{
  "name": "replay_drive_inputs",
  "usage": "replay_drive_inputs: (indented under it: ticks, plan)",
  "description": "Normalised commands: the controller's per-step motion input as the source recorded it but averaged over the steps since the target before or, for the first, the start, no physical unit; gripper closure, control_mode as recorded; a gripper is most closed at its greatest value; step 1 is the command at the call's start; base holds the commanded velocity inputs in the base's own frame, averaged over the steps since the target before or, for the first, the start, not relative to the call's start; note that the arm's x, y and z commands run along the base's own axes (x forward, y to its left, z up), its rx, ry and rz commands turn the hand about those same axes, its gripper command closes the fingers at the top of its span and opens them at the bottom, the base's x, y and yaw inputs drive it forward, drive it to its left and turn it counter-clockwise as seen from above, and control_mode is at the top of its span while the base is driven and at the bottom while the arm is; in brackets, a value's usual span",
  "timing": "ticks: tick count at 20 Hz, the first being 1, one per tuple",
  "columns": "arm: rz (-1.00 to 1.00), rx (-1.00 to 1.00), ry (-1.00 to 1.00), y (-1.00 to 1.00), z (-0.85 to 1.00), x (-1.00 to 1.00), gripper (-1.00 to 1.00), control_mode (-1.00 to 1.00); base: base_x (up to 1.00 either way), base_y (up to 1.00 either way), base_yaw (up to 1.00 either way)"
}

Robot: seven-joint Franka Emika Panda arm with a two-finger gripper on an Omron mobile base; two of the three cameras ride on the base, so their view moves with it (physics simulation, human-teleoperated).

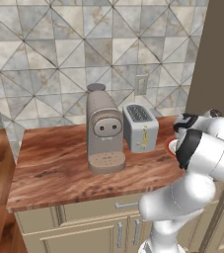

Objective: Pick the avocado and bread from the counter and place them on the plate. Then pick the jam from the cabinet and place it next to the plate. Lastly close the cabinet door.

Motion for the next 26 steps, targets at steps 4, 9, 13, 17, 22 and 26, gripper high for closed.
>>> replay_drive_inputs:
  ticks: [4, 9, 13, 17, 22, 26]
  plan:
    - [0.00, 0.00, 0.00, 0.05, 0.45, -0.41, -1.00, -1.00, 0.00, 0.00, 0.00]
    - [0.00, 0.00, 0.00, 0.24, 0.32, -0.47, -1.00, -1.00, 0.00, 0.00, 0.00]
    - [0.00, 0.00, 0.00, 0.35, 0.25, -0.51, -1.00, -1.00, 0.00, 0.00, 0.00]
    - [0.00, 0.00, 0.00, 0.45, 0.28, -0.48, -1.00, -1.00, 0.00, 0.00, 0.00]
    - [0.00, 0.00, 0.00, 0.40, 0.24, -0.45, -1.00, -1.00, 0.00, 0.00, 0.00]
    - [0.00, 0.00, 0.00, 0.19, 0.25, -0.52, -1.00, -1.00, 0.00, 0.00, 0.00]
